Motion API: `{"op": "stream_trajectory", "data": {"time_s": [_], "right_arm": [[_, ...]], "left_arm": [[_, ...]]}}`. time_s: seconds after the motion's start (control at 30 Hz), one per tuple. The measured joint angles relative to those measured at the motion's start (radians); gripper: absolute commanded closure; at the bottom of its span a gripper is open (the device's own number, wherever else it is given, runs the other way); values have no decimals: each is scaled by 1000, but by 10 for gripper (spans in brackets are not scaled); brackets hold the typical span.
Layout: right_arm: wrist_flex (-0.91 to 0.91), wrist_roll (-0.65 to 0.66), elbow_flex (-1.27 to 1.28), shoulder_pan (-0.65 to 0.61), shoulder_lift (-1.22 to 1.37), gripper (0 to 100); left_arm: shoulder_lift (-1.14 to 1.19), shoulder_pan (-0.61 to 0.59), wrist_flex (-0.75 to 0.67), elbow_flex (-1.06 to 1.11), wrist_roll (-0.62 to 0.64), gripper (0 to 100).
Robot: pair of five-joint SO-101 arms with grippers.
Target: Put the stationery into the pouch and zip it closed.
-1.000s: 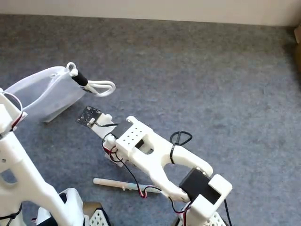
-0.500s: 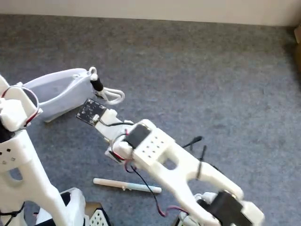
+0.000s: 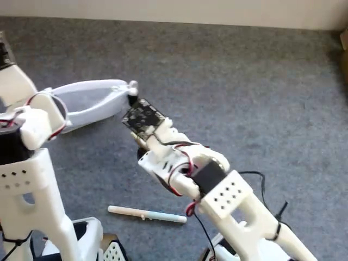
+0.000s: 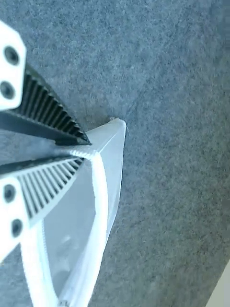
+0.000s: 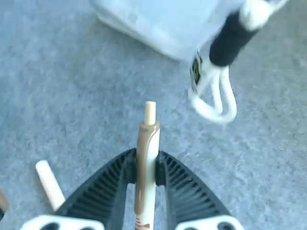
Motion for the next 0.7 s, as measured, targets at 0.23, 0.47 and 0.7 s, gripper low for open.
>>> {"op": "stream_trajectory", "data": {"time_s": [0.23, 0.47, 0.7], "right_arm": [[-133, -143, 110, 61, -152, 995], [-212, -170, 184, 71, -275, 995], [-216, -218, 184, 71, -353, 995]], "left_arm": [[2, 155, 21, -60, 2, 993], [2, 206, 31, -72, -23, 993], [3, 207, 31, -31, -23, 993]]}}
